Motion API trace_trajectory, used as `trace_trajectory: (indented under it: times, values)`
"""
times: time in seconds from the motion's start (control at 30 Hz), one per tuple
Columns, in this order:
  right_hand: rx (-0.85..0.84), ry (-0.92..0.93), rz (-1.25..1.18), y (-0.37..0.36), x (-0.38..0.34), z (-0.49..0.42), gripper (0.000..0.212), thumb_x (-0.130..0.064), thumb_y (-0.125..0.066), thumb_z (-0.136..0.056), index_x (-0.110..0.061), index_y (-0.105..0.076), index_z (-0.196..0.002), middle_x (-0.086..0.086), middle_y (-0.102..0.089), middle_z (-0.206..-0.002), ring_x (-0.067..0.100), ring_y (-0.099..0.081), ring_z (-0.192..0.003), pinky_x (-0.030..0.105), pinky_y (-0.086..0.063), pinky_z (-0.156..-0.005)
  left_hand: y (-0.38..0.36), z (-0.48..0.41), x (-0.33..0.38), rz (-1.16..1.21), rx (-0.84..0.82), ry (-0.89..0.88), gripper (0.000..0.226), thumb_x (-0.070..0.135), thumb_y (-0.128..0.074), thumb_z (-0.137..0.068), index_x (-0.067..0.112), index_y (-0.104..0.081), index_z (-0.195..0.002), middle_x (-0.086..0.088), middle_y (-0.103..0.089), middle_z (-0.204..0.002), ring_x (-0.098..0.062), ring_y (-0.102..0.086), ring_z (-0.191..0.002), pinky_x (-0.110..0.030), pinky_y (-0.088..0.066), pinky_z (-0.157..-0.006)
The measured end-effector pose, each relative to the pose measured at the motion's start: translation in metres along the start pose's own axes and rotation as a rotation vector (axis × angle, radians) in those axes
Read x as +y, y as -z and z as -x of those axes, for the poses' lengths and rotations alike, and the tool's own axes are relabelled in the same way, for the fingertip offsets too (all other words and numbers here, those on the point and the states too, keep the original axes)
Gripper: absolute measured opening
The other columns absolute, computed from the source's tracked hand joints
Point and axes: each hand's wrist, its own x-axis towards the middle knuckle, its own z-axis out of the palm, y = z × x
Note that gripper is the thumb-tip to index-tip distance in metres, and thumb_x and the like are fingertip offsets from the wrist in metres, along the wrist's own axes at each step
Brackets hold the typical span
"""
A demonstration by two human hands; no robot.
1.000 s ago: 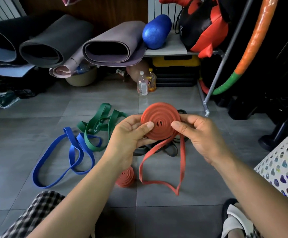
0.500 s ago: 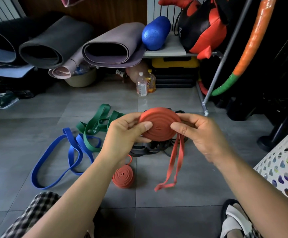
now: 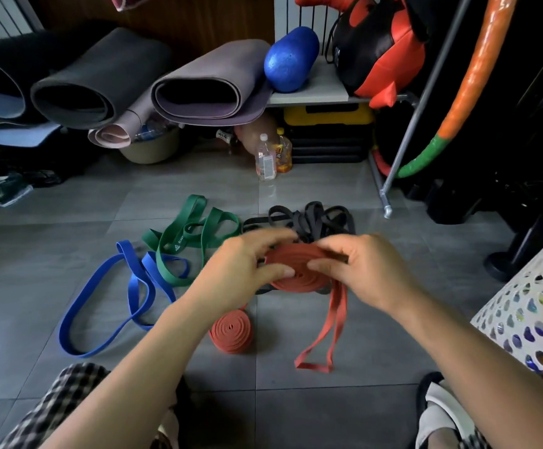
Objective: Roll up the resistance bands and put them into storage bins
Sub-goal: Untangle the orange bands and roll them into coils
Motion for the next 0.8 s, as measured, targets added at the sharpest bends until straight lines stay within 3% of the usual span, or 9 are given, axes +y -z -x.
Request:
trace_trajectory:
  times: [0.1, 0.2, 0.3, 0.63, 0.73, 0.8]
  values:
    - [-0.003, -0.016, -0.178, -0.004, -0.001, 0.001, 0.02, -0.022, -0.072, -0.075, -0.021, -0.072, -0.096, -0.001, -0.074, -0.085, 0.011, -0.068, -0.079, 0.036, -0.054, -0.077, -0.004, 0.001, 0.003, -0.047, 0.017, -0.036, 0.016, 0.008, -0.07, -0.078, 0.017, -0.07, -0.092, 0.002, -0.068, -0.079, -0.01, -0.062, -0.068, -0.033, -0.053, -0.072]
    - [-0.001, -0.097, -0.513, 0.004, 0.0, -0.002, 0.022, -0.013, -0.071, -0.073, -0.029, -0.068, -0.087, -0.01, -0.072, -0.079, 0.002, -0.067, -0.075, 0.02, -0.054, -0.072, 0.0, 0.002, 0.006, 0.265, 0.129, 0.086, 0.025, 0.0, -0.066, -0.079, 0.025, -0.066, -0.082, 0.01, -0.068, -0.071, -0.007, -0.063, -0.064, -0.026, -0.056, -0.061]
    - [0.018, -0.155, -0.71, 0.01, 0.001, -0.003, 0.02, -0.015, -0.069, -0.069, -0.029, -0.065, -0.083, -0.017, -0.071, -0.072, -0.003, -0.066, -0.071, 0.01, -0.05, -0.065, 0.002, 0.003, 0.013, 0.548, 0.174, 0.174, 0.021, -0.003, -0.06, -0.083, 0.017, -0.064, -0.089, 0.0, -0.069, -0.079, -0.012, -0.066, -0.067, -0.024, -0.057, -0.058]
    - [0.053, -0.196, -0.824, -0.002, 0.002, -0.004, 0.013, -0.012, -0.064, -0.077, -0.021, -0.067, -0.084, -0.015, -0.071, -0.073, -0.003, -0.066, -0.074, 0.007, -0.047, -0.066, -0.011, 0.008, 0.017, 1.049, 0.257, 0.285, 0.012, 0.011, -0.052, -0.087, 0.009, -0.061, -0.095, -0.003, -0.072, -0.082, -0.02, -0.07, -0.076, -0.03, -0.058, -0.058]
    - [0.053, -0.199, -0.777, -0.005, 0.002, -0.004, 0.015, -0.009, -0.063, -0.081, -0.023, -0.068, -0.083, -0.016, -0.071, -0.071, -0.004, -0.065, -0.074, 0.007, -0.046, -0.068, -0.011, 0.008, 0.012, 1.075, 0.219, 0.332, 0.011, 0.01, -0.051, -0.088, 0.009, -0.059, -0.096, -0.006, -0.071, -0.087, -0.02, -0.07, -0.077, -0.03, -0.057, -0.059]
    - [0.034, -0.198, -0.674, -0.002, 0.004, -0.004, 0.015, -0.01, -0.064, -0.081, -0.025, -0.068, -0.083, -0.016, -0.071, -0.073, -0.002, -0.066, -0.076, 0.009, -0.048, -0.07, -0.007, 0.006, 0.009, 0.925, 0.191, 0.352, 0.012, 0.005, -0.054, -0.088, 0.012, -0.059, -0.096, -0.006, -0.069, -0.09, -0.017, -0.069, -0.076, -0.027, -0.058, -0.062]
